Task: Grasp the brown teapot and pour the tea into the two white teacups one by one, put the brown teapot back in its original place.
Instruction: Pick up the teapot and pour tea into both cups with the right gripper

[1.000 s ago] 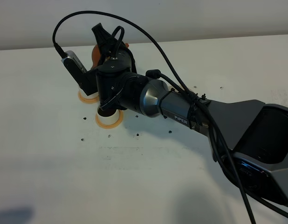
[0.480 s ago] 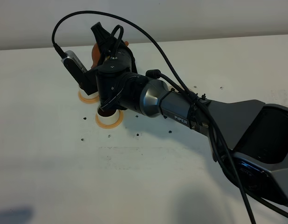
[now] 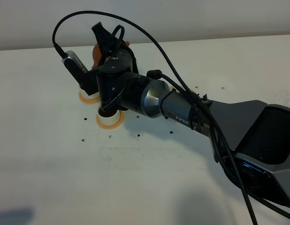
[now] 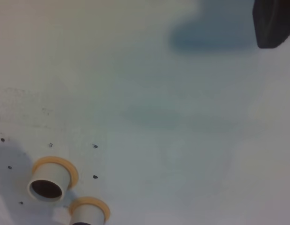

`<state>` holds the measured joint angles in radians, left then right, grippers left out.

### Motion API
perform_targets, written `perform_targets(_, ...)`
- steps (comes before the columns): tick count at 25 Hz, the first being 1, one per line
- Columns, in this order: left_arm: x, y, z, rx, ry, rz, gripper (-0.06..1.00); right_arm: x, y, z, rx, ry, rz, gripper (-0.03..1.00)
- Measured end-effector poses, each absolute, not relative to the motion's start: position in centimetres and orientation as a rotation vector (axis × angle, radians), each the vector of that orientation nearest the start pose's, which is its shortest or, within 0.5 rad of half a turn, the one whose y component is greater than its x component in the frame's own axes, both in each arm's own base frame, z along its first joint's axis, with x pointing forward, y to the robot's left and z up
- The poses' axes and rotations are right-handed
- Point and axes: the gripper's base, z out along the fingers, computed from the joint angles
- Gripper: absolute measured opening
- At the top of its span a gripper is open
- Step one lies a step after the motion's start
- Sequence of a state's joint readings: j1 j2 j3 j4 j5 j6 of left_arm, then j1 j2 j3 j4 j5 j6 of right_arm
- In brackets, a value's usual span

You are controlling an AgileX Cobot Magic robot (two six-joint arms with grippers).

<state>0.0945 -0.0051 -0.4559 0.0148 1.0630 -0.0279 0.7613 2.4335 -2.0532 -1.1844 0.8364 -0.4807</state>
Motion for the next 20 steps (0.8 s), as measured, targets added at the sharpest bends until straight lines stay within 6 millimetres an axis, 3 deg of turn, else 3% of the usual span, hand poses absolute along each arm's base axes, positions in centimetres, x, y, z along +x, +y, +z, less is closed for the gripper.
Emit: perform_targets(20,-0.1,0.11,26.48,-0.128,2.082,0.058,0.29,42.89,32.88,18.41,-1.896,1.35,-1.245,0.09)
